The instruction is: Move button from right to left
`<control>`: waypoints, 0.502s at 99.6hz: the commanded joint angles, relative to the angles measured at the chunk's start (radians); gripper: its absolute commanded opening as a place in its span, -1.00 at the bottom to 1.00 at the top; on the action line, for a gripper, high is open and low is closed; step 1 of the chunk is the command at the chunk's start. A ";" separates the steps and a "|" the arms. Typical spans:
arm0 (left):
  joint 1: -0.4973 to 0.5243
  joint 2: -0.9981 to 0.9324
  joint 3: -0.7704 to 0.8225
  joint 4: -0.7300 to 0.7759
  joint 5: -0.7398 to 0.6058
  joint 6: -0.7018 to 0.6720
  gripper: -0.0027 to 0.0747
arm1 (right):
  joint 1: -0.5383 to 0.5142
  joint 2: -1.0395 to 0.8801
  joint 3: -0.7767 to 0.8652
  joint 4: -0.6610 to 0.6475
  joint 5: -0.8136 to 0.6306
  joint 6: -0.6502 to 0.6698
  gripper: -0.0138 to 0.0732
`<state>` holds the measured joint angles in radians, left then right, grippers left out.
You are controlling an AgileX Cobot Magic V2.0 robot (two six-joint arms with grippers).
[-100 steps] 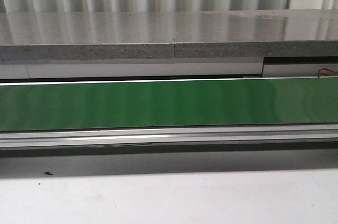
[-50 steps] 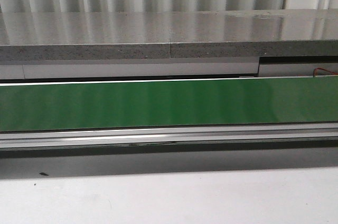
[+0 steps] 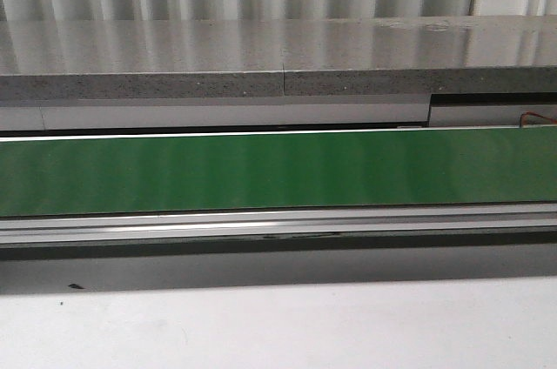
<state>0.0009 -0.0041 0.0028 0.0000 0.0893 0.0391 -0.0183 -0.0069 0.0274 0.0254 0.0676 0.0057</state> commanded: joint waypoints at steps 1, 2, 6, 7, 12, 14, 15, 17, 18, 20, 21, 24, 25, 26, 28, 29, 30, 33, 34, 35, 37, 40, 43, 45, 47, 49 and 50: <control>0.001 -0.033 0.039 -0.006 -0.089 -0.010 -0.99 | -0.009 -0.023 -0.020 -0.019 -0.025 0.002 -0.84; 0.001 -0.033 0.039 -0.006 -0.089 -0.010 -0.99 | -0.009 -0.023 -0.020 -0.019 -0.022 0.002 -0.84; 0.001 -0.033 0.039 -0.006 -0.089 -0.010 -0.99 | -0.009 -0.023 -0.020 -0.019 -0.023 0.002 -0.84; 0.001 -0.033 0.039 -0.006 -0.089 -0.010 -0.99 | -0.009 -0.023 -0.020 -0.019 -0.025 0.002 -0.84; 0.001 -0.033 0.039 -0.006 -0.089 -0.010 -0.99 | -0.009 -0.023 -0.020 -0.019 -0.037 0.002 -0.84; 0.001 -0.033 0.039 -0.006 -0.089 -0.010 -0.99 | -0.009 -0.023 -0.020 -0.019 -0.039 0.002 -0.84; 0.001 -0.033 0.039 -0.006 -0.089 -0.010 -0.99 | -0.009 -0.023 -0.020 -0.019 -0.041 0.002 -0.84; 0.001 -0.033 0.039 -0.006 -0.089 -0.010 -0.99 | -0.009 -0.023 -0.020 -0.019 -0.044 0.002 -0.84; 0.001 -0.033 0.039 -0.006 -0.089 -0.010 -0.99 | -0.009 -0.023 -0.020 -0.019 -0.046 0.002 -0.84; 0.001 -0.033 0.039 -0.006 -0.089 -0.010 -0.99 | -0.009 -0.023 -0.020 -0.019 -0.047 0.002 -0.84; 0.001 -0.033 0.039 -0.006 -0.089 -0.010 -0.99 | -0.009 -0.023 -0.020 -0.019 -0.047 0.002 -0.84; 0.001 -0.033 0.039 -0.006 -0.089 -0.010 -0.99 | -0.009 -0.023 -0.020 -0.019 -0.047 0.002 -0.84; 0.001 -0.033 0.039 -0.006 -0.089 -0.010 -0.99 | -0.009 -0.023 -0.020 -0.019 -0.047 0.002 -0.84; 0.001 -0.033 0.039 -0.006 -0.089 -0.010 -0.99 | -0.009 -0.023 -0.020 -0.019 -0.047 0.002 -0.84; 0.001 -0.033 0.039 -0.006 -0.089 -0.010 -0.99 | -0.009 -0.023 -0.020 -0.019 -0.047 0.002 -0.84; 0.001 -0.033 0.039 -0.006 -0.089 -0.010 -0.99 | -0.009 -0.023 -0.020 -0.019 -0.047 0.002 -0.84; 0.001 -0.033 0.039 -0.006 -0.089 -0.010 -0.99 | -0.009 -0.023 -0.020 -0.019 -0.047 0.002 -0.84; 0.001 -0.033 0.039 -0.006 -0.089 -0.010 -0.99 | -0.009 -0.023 -0.020 -0.019 -0.047 0.002 -0.84; 0.001 -0.033 0.039 -0.006 -0.089 -0.010 -0.99 | -0.009 -0.023 -0.020 -0.019 -0.047 0.002 -0.84; 0.001 -0.033 0.039 -0.006 -0.089 -0.010 -0.98 | -0.009 -0.023 -0.020 -0.019 -0.047 0.002 -0.84; 0.001 -0.033 0.039 -0.006 -0.089 -0.010 -0.99 | -0.009 -0.023 -0.020 -0.019 -0.047 0.002 -0.84; 0.001 -0.033 0.039 -0.006 -0.089 -0.010 -0.99 | -0.009 -0.023 -0.020 -0.019 -0.047 0.002 -0.84; 0.001 -0.033 0.039 -0.006 -0.089 -0.010 -0.99 | -0.009 -0.023 -0.020 -0.019 -0.047 0.002 -0.84; 0.001 -0.033 0.039 -0.006 -0.089 -0.010 -0.98 | -0.009 -0.023 -0.020 -0.019 -0.047 0.002 -0.84; 0.001 -0.033 0.039 -0.006 -0.089 -0.010 -0.99 | -0.009 -0.023 -0.021 -0.019 -0.047 0.002 -0.84; 0.001 -0.033 0.039 -0.006 -0.089 -0.010 -0.98 | -0.009 -0.023 -0.021 -0.019 -0.047 0.002 -0.84; 0.001 -0.033 0.039 -0.006 -0.089 -0.010 -0.98 | -0.009 -0.023 -0.021 -0.019 -0.047 0.002 -0.84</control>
<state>0.0009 -0.0041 0.0028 0.0000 0.0893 0.0391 -0.0183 -0.0104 0.0274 0.0187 0.1051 0.0070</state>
